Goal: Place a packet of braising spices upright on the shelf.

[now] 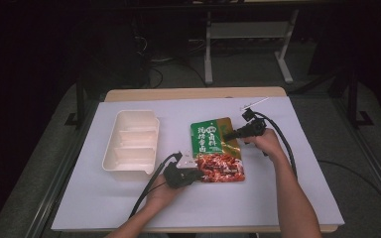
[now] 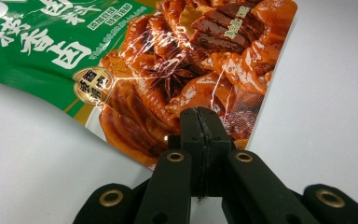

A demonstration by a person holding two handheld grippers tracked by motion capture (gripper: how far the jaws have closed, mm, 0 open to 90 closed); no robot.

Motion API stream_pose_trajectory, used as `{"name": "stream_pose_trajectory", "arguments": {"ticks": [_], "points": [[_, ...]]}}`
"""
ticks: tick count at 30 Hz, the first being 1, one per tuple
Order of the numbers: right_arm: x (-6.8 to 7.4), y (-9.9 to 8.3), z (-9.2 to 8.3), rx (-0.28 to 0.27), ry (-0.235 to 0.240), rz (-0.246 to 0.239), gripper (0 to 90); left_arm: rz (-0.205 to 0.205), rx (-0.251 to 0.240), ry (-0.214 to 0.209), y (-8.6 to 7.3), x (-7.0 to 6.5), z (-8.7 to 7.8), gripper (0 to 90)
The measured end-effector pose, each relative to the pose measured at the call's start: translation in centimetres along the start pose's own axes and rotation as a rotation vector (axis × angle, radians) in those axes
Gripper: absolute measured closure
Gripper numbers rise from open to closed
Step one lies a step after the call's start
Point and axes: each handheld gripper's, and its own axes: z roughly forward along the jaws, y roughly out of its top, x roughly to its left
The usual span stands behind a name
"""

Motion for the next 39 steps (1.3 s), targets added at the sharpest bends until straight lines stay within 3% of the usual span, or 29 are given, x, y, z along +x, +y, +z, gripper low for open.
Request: {"name": "stream_pose_trajectory", "arguments": {"ticks": [3, 7, 13, 23, 29, 39], "points": [[0.1, -0.1, 0.4, 0.000, -0.013, -0.008, 72.4, -0.002, -0.001, -0.001, 0.0, 0.0, 0.0, 89.4], [0.3, 0.1, 1.3, 0.016, -0.096, -0.006, 77.7, 0.004, -0.001, 0.002, 0.0, -0.1, 0.0, 89.1], [0.4, 0.0, 2.1, 0.026, -0.139, -0.003, 85.8, -0.004, -0.002, -0.001, 0.0, -0.1, 0.0, 88.1], [1.4, 0.4, 1.3, -0.004, -0.141, -0.023, 88.2, 0.014, 0.001, 0.026, -0.1, -0.2, -0.3, 81.3], [2.3, 0.6, 0.5, -0.043, -0.125, -0.034, 88.4, -0.001, -0.034, 0.028, -0.3, -0.4, -0.9, 79.6], [5.0, 1.4, -1.8, -0.125, -0.124, -0.097, 88.7, -0.004, -0.078, 0.011, -1.0, -1.3, -2.2, 74.3]]}}
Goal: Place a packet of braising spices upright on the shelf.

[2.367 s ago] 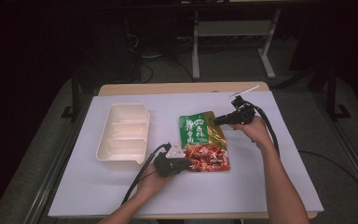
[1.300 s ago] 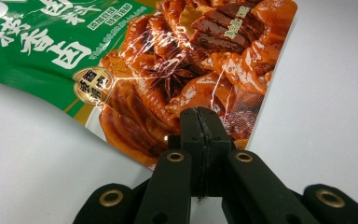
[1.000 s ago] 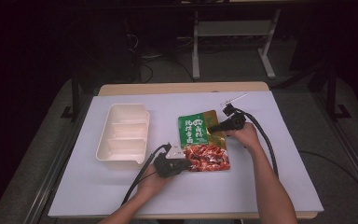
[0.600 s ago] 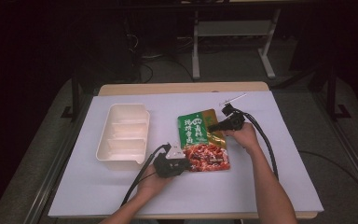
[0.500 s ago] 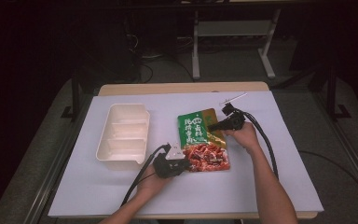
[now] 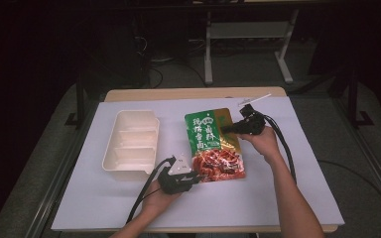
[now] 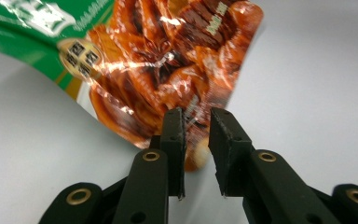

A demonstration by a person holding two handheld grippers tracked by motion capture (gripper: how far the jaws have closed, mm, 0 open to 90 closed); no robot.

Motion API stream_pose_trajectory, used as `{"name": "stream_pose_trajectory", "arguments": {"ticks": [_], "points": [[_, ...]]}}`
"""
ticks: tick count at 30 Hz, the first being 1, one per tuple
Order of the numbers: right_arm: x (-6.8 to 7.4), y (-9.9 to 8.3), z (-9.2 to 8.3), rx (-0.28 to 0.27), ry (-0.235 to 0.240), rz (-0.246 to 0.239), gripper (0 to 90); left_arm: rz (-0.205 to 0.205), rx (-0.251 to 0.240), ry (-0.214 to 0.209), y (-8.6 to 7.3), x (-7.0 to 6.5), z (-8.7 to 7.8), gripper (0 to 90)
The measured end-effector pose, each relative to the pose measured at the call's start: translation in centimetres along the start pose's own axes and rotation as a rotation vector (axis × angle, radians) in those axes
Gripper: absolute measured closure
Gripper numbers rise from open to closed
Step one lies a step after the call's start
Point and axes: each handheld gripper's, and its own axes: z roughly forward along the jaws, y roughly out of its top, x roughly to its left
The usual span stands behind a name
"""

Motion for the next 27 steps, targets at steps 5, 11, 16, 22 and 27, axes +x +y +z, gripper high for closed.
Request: {"name": "stream_pose_trajectory", "arguments": {"ticks": [5, 11, 16, 22, 27], "points": [[1.1, 0.5, -1.4, -0.043, -0.007, -0.015, 88.9, 0.010, -0.012, -0.014, -0.2, -0.6, -0.7, 70.8], [3.0, 1.4, -2.8, -0.075, -0.016, -0.066, 89.0, -0.017, -0.041, -0.044, -0.7, -1.0, -1.5, 66.4], [4.4, 2.3, -3.3, -0.078, -0.023, -0.110, 89.0, -0.017, -0.065, -0.050, -0.9, -1.2, -2.2, 62.5], [5.4, 3.3, -3.7, -0.099, -0.015, -0.133, 89.0, -0.011, -0.064, -0.042, -1.3, -1.3, -2.9, 57.3], [6.4, 4.0, -4.0, -0.119, -0.013, -0.150, 89.1, -0.024, -0.080, -0.049, -1.7, -1.4, -3.6, 53.7]]}}
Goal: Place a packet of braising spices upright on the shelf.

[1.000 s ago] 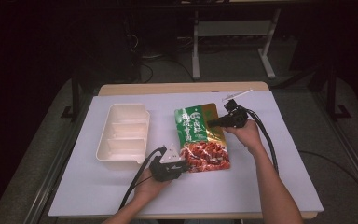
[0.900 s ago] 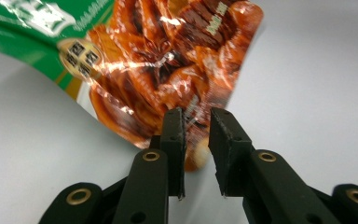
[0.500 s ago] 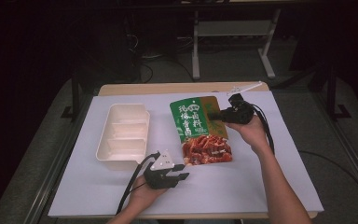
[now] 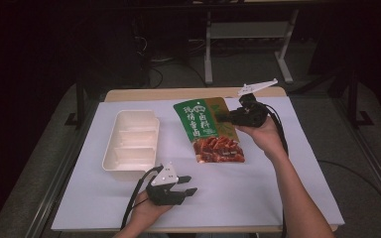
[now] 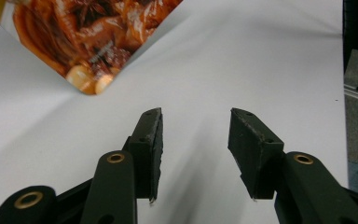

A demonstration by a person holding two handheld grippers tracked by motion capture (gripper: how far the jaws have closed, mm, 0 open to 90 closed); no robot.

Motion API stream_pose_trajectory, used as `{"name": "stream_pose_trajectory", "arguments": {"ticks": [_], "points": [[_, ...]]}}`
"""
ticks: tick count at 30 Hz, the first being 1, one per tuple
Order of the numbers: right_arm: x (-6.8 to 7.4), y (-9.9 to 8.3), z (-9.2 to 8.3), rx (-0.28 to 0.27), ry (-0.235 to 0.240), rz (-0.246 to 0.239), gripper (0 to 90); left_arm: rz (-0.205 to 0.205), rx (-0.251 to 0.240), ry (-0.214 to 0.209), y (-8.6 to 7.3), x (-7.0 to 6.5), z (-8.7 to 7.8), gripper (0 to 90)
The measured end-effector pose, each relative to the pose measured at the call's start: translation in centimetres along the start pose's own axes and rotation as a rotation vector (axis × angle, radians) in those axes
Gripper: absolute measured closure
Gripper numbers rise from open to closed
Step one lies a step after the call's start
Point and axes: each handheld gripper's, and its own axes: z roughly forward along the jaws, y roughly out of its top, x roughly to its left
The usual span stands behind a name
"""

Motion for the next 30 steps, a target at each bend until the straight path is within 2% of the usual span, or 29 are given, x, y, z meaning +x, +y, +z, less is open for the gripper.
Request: {"name": "stream_pose_trajectory", "arguments": {"ticks": [6, 12, 15, 21, 30], "points": [[0.8, 1.0, -0.2, -0.018, -0.024, -0.021, 89.2, 0.007, -0.010, 0.006, -0.4, -0.4, -0.9, 48.4], [1.1, 1.8, 0.0, -0.043, -0.035, -0.018, 89.2, 0.005, -0.002, 0.007, -0.7, -0.7, -1.4, 44.8], [1.4, 2.4, 0.2, -0.054, -0.024, -0.014, 89.2, 0.024, 0.002, 0.018, -0.8, -0.9, -1.5, 42.5], [2.2, 3.8, 0.9, -0.076, 0.003, -0.023, 89.2, 0.015, -0.008, 0.022, -1.1, -0.7, -1.8, 39.0], [3.3, 5.7, 2.1, -0.091, 0.017, -0.053, 89.2, 0.002, -0.018, 0.019, -1.3, -0.6, -2.1, 35.2]]}}
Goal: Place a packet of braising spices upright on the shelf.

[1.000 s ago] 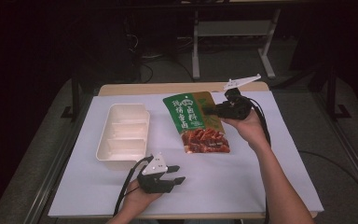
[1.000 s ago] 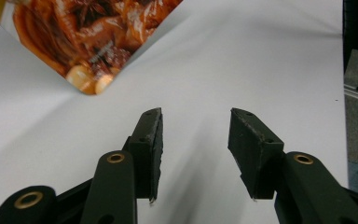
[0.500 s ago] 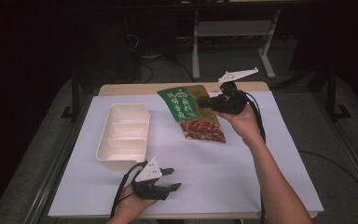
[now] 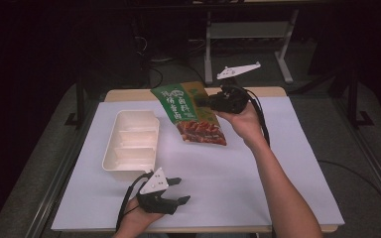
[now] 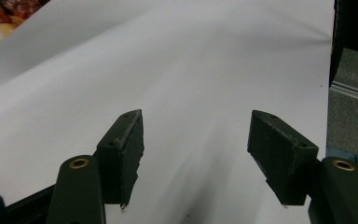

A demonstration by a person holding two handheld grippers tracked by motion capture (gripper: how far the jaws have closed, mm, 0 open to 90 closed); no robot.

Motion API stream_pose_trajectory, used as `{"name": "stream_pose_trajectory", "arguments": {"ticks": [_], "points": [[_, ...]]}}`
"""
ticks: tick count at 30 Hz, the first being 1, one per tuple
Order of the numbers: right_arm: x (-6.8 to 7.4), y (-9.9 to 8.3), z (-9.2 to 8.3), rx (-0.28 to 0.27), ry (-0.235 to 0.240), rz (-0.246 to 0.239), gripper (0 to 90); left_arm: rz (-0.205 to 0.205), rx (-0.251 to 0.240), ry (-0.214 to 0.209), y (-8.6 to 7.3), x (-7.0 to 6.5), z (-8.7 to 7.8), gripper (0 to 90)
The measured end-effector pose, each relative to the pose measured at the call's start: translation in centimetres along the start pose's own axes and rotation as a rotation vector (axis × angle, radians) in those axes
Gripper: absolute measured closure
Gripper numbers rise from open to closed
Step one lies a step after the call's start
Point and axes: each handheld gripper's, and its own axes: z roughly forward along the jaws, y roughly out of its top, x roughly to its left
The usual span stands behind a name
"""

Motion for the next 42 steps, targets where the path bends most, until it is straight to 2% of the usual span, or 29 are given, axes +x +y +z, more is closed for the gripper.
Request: {"name": "stream_pose_trajectory", "arguments": {"ticks": [14, 23, 26, 37, 42], "points": [[0.9, 2.4, 1.8, -0.031, 0.015, -0.021, 89.2, 0.004, 0.007, -0.021, -0.5, 0.1, 0.4, 31.7], [1.3, 4.0, 3.6, -0.054, 0.036, -0.030, 89.3, 0.003, 0.016, -0.033, -0.7, -0.1, 0.4, 29.5], [1.5, 4.9, 4.4, -0.066, 0.043, -0.048, 89.3, 0.004, 0.011, -0.034, -0.7, -0.1, 0.4, 29.3], [1.3, 6.0, 6.3, -0.060, 0.058, -0.056, 89.3, 0.003, 0.010, -0.031, -0.8, 0.1, 0.3, 29.0], [1.1, 6.3, 7.8, -0.056, 0.062, -0.052, 89.3, -0.015, -0.005, -0.037, -0.7, 0.3, 0.1, 27.7]]}}
